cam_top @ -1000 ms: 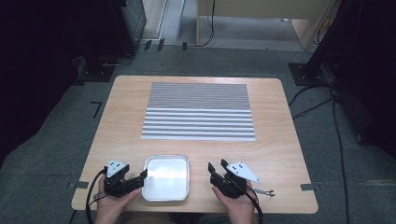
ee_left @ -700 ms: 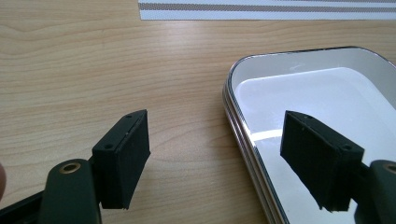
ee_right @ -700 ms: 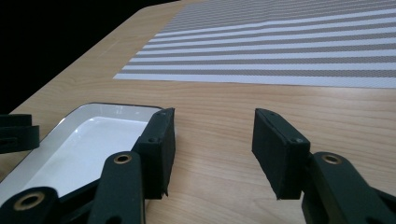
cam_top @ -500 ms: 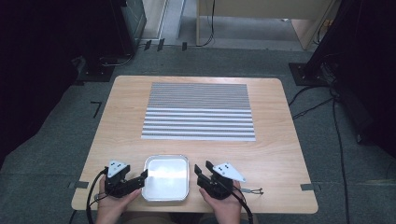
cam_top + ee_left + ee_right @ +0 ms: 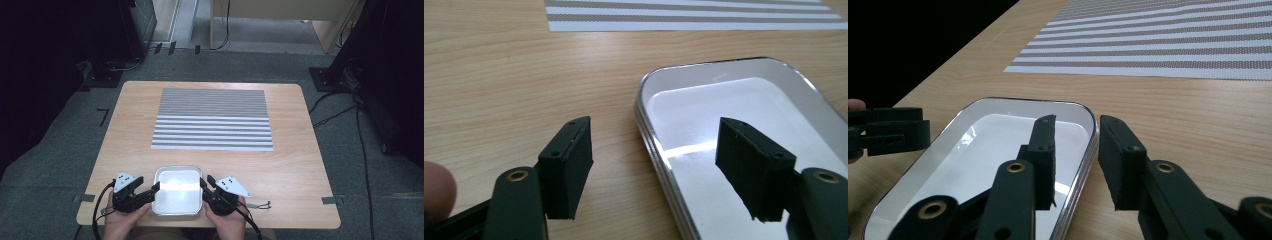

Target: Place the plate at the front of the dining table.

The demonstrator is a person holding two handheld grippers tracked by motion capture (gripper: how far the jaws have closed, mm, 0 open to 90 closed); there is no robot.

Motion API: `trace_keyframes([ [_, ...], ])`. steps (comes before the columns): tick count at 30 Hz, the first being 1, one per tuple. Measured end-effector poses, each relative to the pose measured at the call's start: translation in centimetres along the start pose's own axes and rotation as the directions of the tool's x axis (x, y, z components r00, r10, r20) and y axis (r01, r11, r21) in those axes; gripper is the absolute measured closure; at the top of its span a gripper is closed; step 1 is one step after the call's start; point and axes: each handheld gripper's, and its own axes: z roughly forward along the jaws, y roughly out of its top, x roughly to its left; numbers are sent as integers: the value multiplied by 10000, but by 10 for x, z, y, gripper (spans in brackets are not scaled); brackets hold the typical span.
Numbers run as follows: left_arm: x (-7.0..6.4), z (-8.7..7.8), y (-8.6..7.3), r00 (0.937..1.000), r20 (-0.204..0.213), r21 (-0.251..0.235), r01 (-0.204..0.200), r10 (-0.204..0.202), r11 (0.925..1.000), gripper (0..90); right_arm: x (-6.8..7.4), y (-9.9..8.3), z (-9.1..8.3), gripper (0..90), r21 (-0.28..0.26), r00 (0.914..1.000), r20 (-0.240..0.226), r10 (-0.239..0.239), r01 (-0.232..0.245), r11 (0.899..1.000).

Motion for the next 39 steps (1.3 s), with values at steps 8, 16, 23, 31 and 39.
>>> trace_keyframes([
  [8,-3,-2,0,9994,325,183,-109,103,9998,363,6,-1,2,823,256,9992,28,409,-409,9988],
  [16,3,-6,1,9986,419,184,304,-311,9994,664,12,-4,6,849,483,9985,351,424,-441,9979],
  [23,2,-5,1,9985,515,332,172,-189,9993,707,16,-7,12,865,691,9950,890,462,-524,9962],
  [31,-8,-4,-1,9989,157,419,-445,439,9981,796,15,-8,16,886,905,9859,1468,807,-946,9914],
  [39,-13,-3,-2,9948,-371,477,-931,949,9945,791,17,-11,21,881,926,9824,1664,842,-1006,9906],
])
